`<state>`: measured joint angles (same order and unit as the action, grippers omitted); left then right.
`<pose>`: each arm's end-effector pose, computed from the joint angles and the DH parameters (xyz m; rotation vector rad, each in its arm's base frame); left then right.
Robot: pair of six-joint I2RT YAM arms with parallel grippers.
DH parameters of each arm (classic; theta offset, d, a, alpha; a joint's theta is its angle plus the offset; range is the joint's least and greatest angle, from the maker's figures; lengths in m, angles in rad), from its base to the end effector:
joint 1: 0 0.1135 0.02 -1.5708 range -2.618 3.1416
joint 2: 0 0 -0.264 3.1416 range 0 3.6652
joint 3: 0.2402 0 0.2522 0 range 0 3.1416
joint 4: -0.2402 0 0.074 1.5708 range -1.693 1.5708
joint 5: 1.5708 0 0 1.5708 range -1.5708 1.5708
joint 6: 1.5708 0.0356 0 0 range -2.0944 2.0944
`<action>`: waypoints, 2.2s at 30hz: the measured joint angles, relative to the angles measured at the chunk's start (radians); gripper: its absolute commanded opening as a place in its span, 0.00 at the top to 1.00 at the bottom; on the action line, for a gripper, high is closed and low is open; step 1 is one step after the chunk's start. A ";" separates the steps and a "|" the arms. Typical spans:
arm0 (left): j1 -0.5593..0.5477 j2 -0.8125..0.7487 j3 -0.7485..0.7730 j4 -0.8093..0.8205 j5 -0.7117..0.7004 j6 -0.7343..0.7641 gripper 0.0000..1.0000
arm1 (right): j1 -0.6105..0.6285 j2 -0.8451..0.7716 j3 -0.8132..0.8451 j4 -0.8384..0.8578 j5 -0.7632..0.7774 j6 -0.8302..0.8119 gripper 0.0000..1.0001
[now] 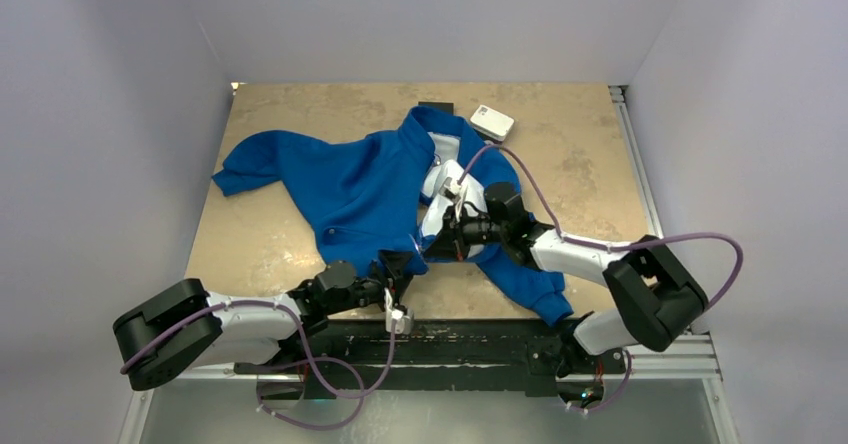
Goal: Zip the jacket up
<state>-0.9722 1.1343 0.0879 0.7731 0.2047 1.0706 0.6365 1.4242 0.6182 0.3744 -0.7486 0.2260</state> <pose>0.0998 -0.1592 0.1414 1.6390 0.8360 -0.1198 0.2150 0.1890 0.1976 -0.9239 1.9044 1.2820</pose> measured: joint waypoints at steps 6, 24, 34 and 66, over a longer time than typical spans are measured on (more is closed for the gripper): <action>0.000 0.000 0.000 0.019 -0.024 -0.023 0.65 | 0.027 0.059 -0.028 0.074 0.002 0.042 1.00; 0.000 0.037 0.015 0.053 -0.032 -0.040 0.60 | 0.044 0.092 -0.038 0.198 -0.003 0.105 1.00; 0.000 -0.075 0.061 -0.006 -0.097 -0.066 0.55 | -0.019 -0.039 -0.048 0.056 -0.005 0.044 1.00; 0.000 0.022 0.075 -0.047 0.008 -0.259 0.23 | -0.034 -0.018 -0.048 0.026 -0.028 0.024 1.00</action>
<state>-0.9718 1.1561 0.1627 0.7261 0.2123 0.8112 0.6022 1.4059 0.5697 0.4004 -0.7769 0.2497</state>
